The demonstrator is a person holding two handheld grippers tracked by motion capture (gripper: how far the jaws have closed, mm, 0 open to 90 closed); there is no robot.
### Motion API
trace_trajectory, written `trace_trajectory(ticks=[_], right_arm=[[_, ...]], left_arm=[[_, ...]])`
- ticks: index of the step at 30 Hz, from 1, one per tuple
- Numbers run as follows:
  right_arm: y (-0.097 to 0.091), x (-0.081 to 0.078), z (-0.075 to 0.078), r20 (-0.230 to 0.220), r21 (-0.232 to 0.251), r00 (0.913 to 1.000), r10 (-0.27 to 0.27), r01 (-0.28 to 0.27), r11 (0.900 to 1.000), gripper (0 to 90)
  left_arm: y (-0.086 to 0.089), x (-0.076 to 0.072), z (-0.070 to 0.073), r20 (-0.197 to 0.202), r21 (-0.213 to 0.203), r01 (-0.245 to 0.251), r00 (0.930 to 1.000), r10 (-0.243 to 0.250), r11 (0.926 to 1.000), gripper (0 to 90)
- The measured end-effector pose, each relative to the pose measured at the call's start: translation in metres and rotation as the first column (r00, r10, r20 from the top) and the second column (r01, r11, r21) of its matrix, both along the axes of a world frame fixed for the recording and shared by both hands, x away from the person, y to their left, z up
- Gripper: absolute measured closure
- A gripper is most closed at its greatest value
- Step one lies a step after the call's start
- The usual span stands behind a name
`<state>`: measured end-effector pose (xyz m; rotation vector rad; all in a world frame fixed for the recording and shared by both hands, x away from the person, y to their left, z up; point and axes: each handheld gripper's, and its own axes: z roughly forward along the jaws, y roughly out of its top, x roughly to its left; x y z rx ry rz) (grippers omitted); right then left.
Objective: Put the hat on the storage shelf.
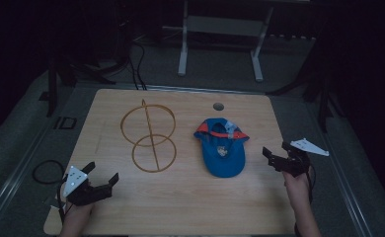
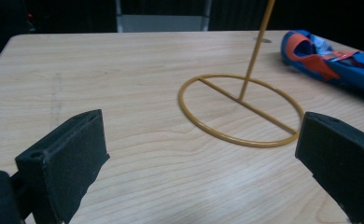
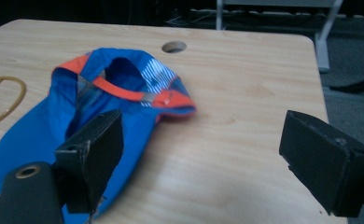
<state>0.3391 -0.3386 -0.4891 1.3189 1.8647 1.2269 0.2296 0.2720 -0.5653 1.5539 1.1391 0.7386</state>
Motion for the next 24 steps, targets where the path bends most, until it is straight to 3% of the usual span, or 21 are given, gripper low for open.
trace_trajectory(ticks=[3, 5, 10, 16, 19, 24], right_arm=[[0.007, 0.010, 0.004, 0.013, -0.001, 0.9989, 0.046, -0.046, 0.9989, 13.8], [0.009, 0.012, 0.004, 0.010, -0.005, 0.9988, 0.048, -0.048, 0.9988, 14.1], [0.024, 0.037, 0.006, -0.011, -0.030, 0.9938, 0.111, -0.111, 0.9933, 19.5], [0.041, 0.060, 0.006, -0.033, -0.052, 0.9907, 0.132, -0.133, 0.9897, 22.8], [0.049, 0.069, 0.008, -0.023, -0.068, 0.9888, 0.147, -0.149, 0.9866, 28.0], [0.062, 0.082, 0.008, -0.021, -0.093, 0.9865, 0.162, -0.163, 0.9822, 28.1]], left_arm=[[-0.002, -0.001, 0.002, -0.015, 0.019, 0.004, 0.9999, -0.003, 0.9998, 2.4], [-0.002, -0.001, 0.001, -0.023, 0.020, 0.015, 0.9996, -0.014, 0.9997, 2.4], [0.000, -0.001, 0.001, -0.035, 0.017, 0.017, 0.9992, -0.017, 0.9997, 2.4], [0.001, -0.001, 0.000, -0.043, 0.012, 0.033, 0.9985, -0.032, 0.9994, 2.4], [0.000, -0.001, 0.000, -0.049, 0.013, 0.047, 0.9977, -0.046, 0.9988, 2.4], [-0.001, -0.001, -0.001, -0.053, 0.026, 0.052, 0.9973, -0.051, 0.9983, 2.4]])
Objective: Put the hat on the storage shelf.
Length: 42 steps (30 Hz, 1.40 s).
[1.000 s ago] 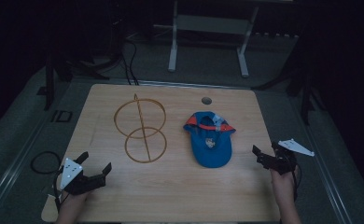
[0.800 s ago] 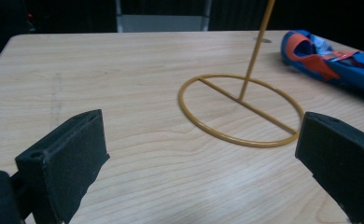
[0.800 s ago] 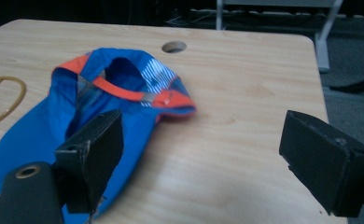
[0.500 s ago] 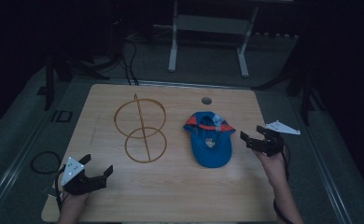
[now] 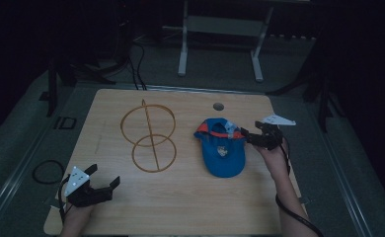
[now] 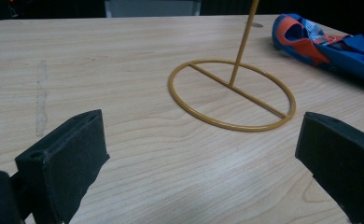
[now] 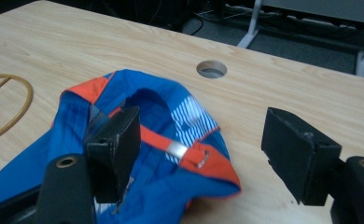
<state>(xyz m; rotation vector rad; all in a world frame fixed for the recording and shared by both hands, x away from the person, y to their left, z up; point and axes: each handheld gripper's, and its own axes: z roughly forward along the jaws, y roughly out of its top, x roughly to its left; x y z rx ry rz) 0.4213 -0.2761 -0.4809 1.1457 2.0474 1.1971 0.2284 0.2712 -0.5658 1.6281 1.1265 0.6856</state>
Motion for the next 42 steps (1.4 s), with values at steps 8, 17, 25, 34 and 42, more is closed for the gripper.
trace_trajectory(ticks=[8, 17, 25, 34, 42], right_arm=[[0.026, 0.028, -0.010, -0.048, -0.031, 0.9984, 0.030, -0.031, 0.9990, 28.1], [0.040, 0.055, -0.031, -0.110, -0.082, 0.9939, 0.010, -0.019, 0.9964, 28.1], [0.045, 0.074, -0.047, -0.178, -0.104, 0.9840, -0.010, -0.009, 0.9945, 28.0], [0.050, 0.083, -0.068, -0.241, -0.146, 0.9696, -0.040, 0.004, 0.9892, 28.5], [0.057, 0.084, -0.071, -0.279, -0.201, 0.9603, 0.012, -0.071, 0.9770, 42.8]], left_arm=[[0.001, 0.000, -0.001, -0.006, -0.004, 0.010, 0.9999, -0.010, 0.9999, 2.4], [0.001, 0.000, -0.001, -0.012, -0.002, 0.016, 0.9998, -0.016, 0.9999, 2.5], [0.001, 0.000, -0.002, -0.023, 0.001, 0.028, 0.9993, -0.028, 0.9996, 2.4], [-0.002, 0.000, -0.003, -0.029, 0.016, 0.045, 0.9986, -0.044, 0.9989, 2.4], [0.000, 0.001, -0.003, -0.032, 0.005, 0.043, 0.9986, -0.043, 0.9991, 2.4]])
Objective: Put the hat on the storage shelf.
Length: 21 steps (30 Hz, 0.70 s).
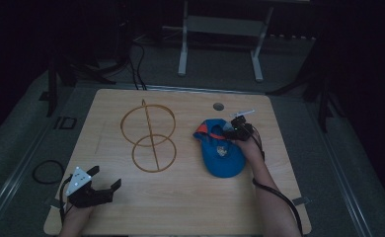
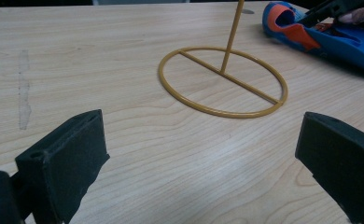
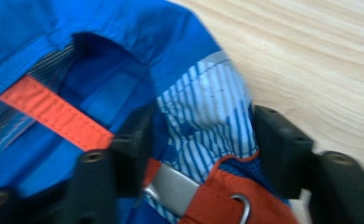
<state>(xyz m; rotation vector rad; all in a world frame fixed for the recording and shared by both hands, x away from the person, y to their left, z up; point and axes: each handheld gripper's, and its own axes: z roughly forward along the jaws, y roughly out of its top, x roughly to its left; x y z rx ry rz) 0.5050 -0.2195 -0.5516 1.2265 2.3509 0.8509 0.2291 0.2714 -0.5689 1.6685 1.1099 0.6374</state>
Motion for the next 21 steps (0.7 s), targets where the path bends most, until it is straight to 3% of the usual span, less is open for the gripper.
trace_trajectory(ticks=[2, 5, 6, 8, 9, 17, 21], right_arm=[[0.002, 0.000, 0.001, -0.006, -0.003, 0.9999, 0.016, -0.016, 0.9999, 52.3], [0.002, 0.000, 0.001, -0.015, 0.005, 0.9995, 0.029, -0.029, 0.9996, 55.9], [0.003, -0.001, 0.002, -0.021, 0.002, 0.9984, 0.052, -0.052, 0.9986, 66.9], [0.004, -0.001, 0.002, -0.021, 0.000, 0.9979, 0.061, -0.061, 0.9981, 71.0], [0.005, -0.002, 0.003, -0.028, 0.004, 0.9961, 0.083, -0.083, 0.9965, 80.1], [0.008, -0.007, 0.004, -0.013, 0.007, 0.9982, 0.059, -0.059, 0.9982, 84.6], [0.005, -0.016, 0.020, 0.057, 0.022, 0.9973, 0.047, -0.048, 0.9986, 84.8]], left_arm=[[0.000, 0.000, 0.000, 0.000, 0.001, -0.001, 1.0000, 0.001, 1.0000, 2.5], [0.000, 0.001, 0.000, -0.005, 0.000, 0.002, 1.0000, -0.002, 1.0000, 2.5], [0.000, 0.001, 0.000, -0.006, -0.001, 0.004, 1.0000, -0.004, 1.0000, 2.4], [0.000, 0.001, -0.001, -0.007, 0.003, 0.005, 1.0000, -0.005, 1.0000, 2.5], [0.000, 0.001, -0.001, -0.007, 0.003, 0.007, 1.0000, -0.007, 1.0000, 2.5], [0.000, 0.001, 0.000, -0.003, 0.001, 0.001, 1.0000, -0.001, 1.0000, 2.5], [0.001, 0.000, 0.001, -0.007, -0.006, -0.001, 1.0000, 0.001, 1.0000, 2.5]])
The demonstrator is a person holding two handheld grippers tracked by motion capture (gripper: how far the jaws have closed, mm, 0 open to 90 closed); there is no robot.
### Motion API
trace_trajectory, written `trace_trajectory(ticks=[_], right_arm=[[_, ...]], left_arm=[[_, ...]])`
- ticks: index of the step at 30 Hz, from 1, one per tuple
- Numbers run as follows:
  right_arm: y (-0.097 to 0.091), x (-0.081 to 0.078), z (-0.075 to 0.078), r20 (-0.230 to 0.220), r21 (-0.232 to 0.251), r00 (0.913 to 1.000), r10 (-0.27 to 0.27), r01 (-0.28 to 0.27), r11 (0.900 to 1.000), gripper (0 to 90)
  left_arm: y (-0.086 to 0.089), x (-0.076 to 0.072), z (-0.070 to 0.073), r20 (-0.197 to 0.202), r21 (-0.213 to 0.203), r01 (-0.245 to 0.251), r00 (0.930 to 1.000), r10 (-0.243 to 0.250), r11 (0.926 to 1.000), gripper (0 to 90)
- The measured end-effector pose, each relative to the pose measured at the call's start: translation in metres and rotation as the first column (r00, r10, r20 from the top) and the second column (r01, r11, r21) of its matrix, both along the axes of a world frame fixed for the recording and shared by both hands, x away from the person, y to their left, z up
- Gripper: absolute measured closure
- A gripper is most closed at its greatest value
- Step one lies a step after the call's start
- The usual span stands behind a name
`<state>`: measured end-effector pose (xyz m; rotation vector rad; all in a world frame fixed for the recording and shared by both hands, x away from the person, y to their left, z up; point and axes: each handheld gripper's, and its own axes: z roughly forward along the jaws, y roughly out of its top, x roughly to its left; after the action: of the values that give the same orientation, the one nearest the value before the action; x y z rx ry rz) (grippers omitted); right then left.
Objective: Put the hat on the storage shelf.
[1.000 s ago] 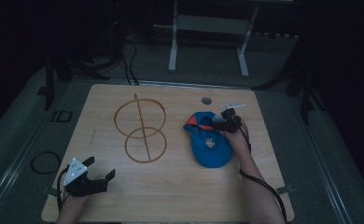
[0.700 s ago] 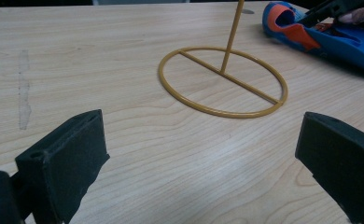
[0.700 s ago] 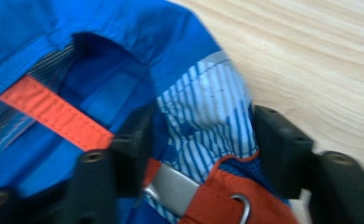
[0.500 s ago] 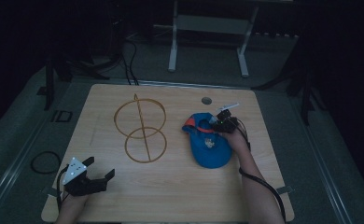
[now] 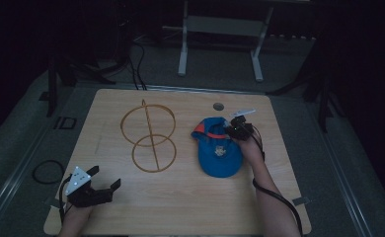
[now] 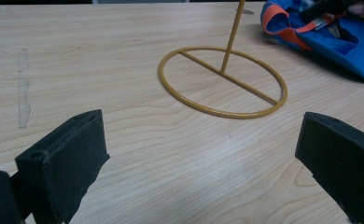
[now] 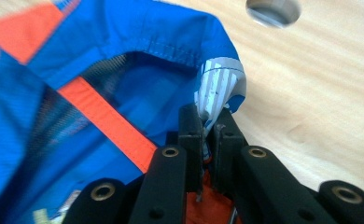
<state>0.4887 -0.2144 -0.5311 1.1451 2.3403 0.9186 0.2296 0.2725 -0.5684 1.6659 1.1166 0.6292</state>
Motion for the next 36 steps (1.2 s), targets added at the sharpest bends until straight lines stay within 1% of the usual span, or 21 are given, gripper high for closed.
trace_trajectory(ticks=[2, 3, 4, 6, 12, 13, 14, 15, 16, 17, 18, 20, 21, 23, 24, 26, 29, 30, 32, 33, 36], right_arm=[[0.000, -0.001, 0.003, 0.009, 0.003, 1.0000, 0.004, -0.004, 1.0000, 84.9], [0.000, -0.006, 0.013, 0.038, -0.005, 0.9993, 0.004, -0.004, 1.0000, 84.9], [0.000, -0.006, 0.013, 0.038, -0.005, 0.9993, 0.004, -0.004, 1.0000, 84.9], [-0.001, -0.012, 0.025, 0.063, 0.017, 0.9980, 0.005, -0.006, 0.9998, 84.9], [0.000, -0.026, 0.046, 0.113, 0.033, 0.9936, 0.010, -0.014, 0.9994, 85.0], [0.000, -0.026, 0.046, 0.113, 0.033, 0.9936, 0.010, -0.014, 0.9994, 85.0], [0.000, -0.032, 0.054, 0.137, 0.044, 0.9906, 0.010, -0.016, 0.9989, 85.0], [0.000, -0.032, 0.054, 0.137, 0.044, 0.9906, 0.010, -0.016, 0.9989, 85.0], [0.000, -0.039, 0.063, 0.159, 0.056, 0.9872, 0.010, -0.019, 0.9982, 85.0], [0.000, -0.039, 0.063, 0.159, 0.056, 0.9872, 0.010, -0.019, 0.9982, 85.0], [-0.001, -0.046, 0.071, 0.175, 0.065, 0.9846, 0.012, -0.024, 0.9976, 85.0], [-0.001, -0.049, 0.076, 0.185, 0.068, 0.9826, 0.010, -0.023, 0.9974, 85.0], [-0.002, -0.058, 0.087, 0.208, 0.080, 0.9780, 0.012, -0.030, 0.9963, 85.0], [-0.003, -0.061, 0.091, 0.218, 0.084, 0.9760, 0.011, -0.029, 0.9960, 85.0], [-0.005, -0.069, 0.101, 0.237, 0.104, 0.9714, 0.013, -0.039, 0.9938, 85.0], [-0.006, -0.076, 0.108, 0.252, 0.118, 0.9677, 0.014, -0.045, 0.9920, 84.9], [-0.008, -0.085, 0.116, 0.270, 0.123, 0.9626, 0.022, -0.057, 0.9908, 84.9], [-0.011, -0.092, 0.123, 0.286, 0.124, 0.9579, 0.022, -0.060, 0.9904, 84.9], [-0.011, -0.092, 0.123, 0.286, 0.124, 0.9579, 0.022, -0.060, 0.9904, 84.9], [-0.012, -0.095, 0.126, 0.294, 0.122, 0.9555, 0.026, -0.064, 0.9904, 85.0], [-0.019, -0.105, 0.139, 0.315, 0.110, 0.9490, 0.019, -0.056, 0.9923, 84.9]], left_arm=[[0.000, 0.000, 0.000, 0.000, 0.001, -0.002, 1.0000, 0.002, 1.0000, 2.5], [0.000, 0.000, 0.000, -0.001, 0.000, -0.001, 1.0000, 0.001, 1.0000, 2.5], [0.000, 0.000, 0.000, 0.000, 0.001, -0.001, 1.0000, 0.001, 1.0000, 2.5], [0.000, 0.000, 0.000, 0.001, 0.003, -0.003, 1.0000, 0.003, 1.0000, 2.5], [0.000, 0.000, 0.001, 0.002, -0.002, -0.008, 1.0000, 0.008, 1.0000, 2.5], [0.000, 0.000, 0.001, 0.002, -0.002, -0.008, 1.0000, 0.008, 1.0000, 2.4], [0.001, 0.000, 0.001, 0.001, 0.001, -0.010, 0.9999, 0.010, 0.9999, 2.5], [0.001, 0.000, 0.001, 0.001, 0.001, -0.010, 0.9999, 0.010, 0.9999, 2.4], [0.001, 0.000, 0.001, 0.002, 0.000, -0.010, 1.0000, 0.010, 1.0000, 2.5], [0.001, 0.000, 0.001, 0.001, -0.001, -0.010, 0.9999, 0.010, 0.9999, 2.5], [0.001, 0.000, 0.001, 0.000, -0.002, -0.010, 0.9999, 0.010, 0.9999, 2.5], [0.001, 0.000, 0.002, -0.002, -0.005, -0.013, 0.9999, 0.013, 0.9999, 2.5], [0.001, 0.000, 0.002, -0.001, -0.008, -0.009, 1.0000, 0.009, 0.9999, 2.5], [0.001, 0.000, 0.003, -0.001, -0.008, -0.011, 0.9999, 0.011, 0.9999, 2.4], [0.002, 0.000, 0.004, -0.003, -0.006, -0.009, 1.0000, 0.009, 0.9999, 2.5], [0.002, 0.000, 0.006, -0.004, -0.012, -0.012, 0.9999, 0.012, 0.9998, 2.4], [0.002, -0.001, 0.014, -0.013, -0.027, -0.008, 0.9999, 0.008, 0.9996, 2.4], [0.003, -0.001, 0.018, -0.012, -0.034, -0.006, 0.9999, 0.005, 0.9994, 2.5], [0.003, -0.002, 0.022, -0.007, -0.048, -0.003, 1.0000, 0.002, 0.9989, 2.5], [0.005, -0.005, 0.036, -0.002, -0.071, -0.003, 1.0000, 0.003, 0.9974, 2.5], [0.006, -0.008, 0.055, 0.010, -0.105, -0.003, 0.9999, 0.004, 0.9945, 2.5]])
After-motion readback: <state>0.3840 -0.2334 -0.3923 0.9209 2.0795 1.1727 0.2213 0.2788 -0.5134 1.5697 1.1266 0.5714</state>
